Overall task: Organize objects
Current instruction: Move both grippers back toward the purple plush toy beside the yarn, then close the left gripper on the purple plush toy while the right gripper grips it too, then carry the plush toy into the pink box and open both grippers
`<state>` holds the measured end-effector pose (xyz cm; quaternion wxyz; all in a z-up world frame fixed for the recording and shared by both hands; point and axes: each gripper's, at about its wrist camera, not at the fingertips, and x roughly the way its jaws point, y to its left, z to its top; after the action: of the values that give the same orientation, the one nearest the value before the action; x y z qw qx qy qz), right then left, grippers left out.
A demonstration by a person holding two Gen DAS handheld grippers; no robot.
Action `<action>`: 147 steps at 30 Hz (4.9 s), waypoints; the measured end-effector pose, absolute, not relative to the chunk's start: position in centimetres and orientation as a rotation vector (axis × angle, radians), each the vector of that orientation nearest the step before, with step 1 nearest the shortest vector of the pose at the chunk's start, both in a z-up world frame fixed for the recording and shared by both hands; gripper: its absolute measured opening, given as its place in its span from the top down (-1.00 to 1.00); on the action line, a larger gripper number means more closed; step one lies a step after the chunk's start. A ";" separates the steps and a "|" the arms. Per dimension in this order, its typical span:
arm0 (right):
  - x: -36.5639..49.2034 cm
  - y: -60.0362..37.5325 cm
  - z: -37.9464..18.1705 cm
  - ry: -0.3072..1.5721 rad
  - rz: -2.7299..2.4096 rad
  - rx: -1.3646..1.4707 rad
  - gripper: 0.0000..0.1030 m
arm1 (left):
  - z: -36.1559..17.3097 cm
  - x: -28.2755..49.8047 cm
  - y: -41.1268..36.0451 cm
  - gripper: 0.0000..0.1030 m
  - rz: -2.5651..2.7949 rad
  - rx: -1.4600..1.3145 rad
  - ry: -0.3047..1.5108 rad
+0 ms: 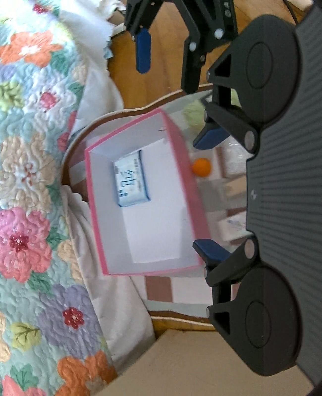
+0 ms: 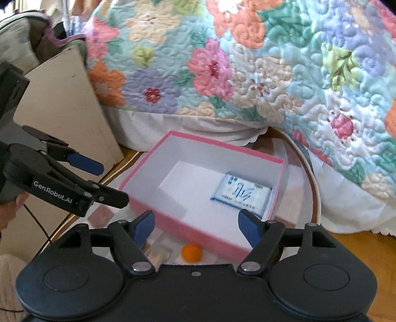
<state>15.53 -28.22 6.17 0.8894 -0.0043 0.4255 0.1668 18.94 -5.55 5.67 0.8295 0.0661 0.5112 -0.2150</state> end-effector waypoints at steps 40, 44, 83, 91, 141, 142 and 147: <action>0.3 -26.7 -4.6 0.968 0.324 -0.001 -0.81 | -6.1 6.4 -7.7 -0.87 -0.539 0.134 1.129; 0.5 -28.2 -8.3 1.045 0.268 0.041 -0.81 | -8.3 6.7 -8.9 -0.82 -0.576 0.054 1.180; 0.8 -29.2 -13.2 1.070 0.203 0.149 -0.34 | -14.2 5.7 -10.4 0.24 -0.711 -0.261 1.276; 0.3 -27.2 -10.0 1.071 0.245 0.114 -0.42 | -11.0 5.4 -7.5 0.24 -0.733 -0.315 1.253; 29.3 -26.1 -6.9 1.214 0.133 -0.077 -0.13 | -10.6 31.9 -10.0 0.23 -0.534 -0.424 1.250; 29.4 -26.0 -7.0 1.222 0.130 -0.089 -0.14 | -10.9 31.9 -10.1 0.23 -0.536 -0.435 1.258; 29.5 -26.2 -7.8 1.244 0.094 -0.118 -0.27 | -11.5 31.8 -10.8 -0.32 -0.480 -0.418 1.246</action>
<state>29.49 -26.24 -7.84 0.8101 -0.0551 0.5821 0.0438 31.80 -10.77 -11.51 0.7651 -0.1923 0.5735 -0.2209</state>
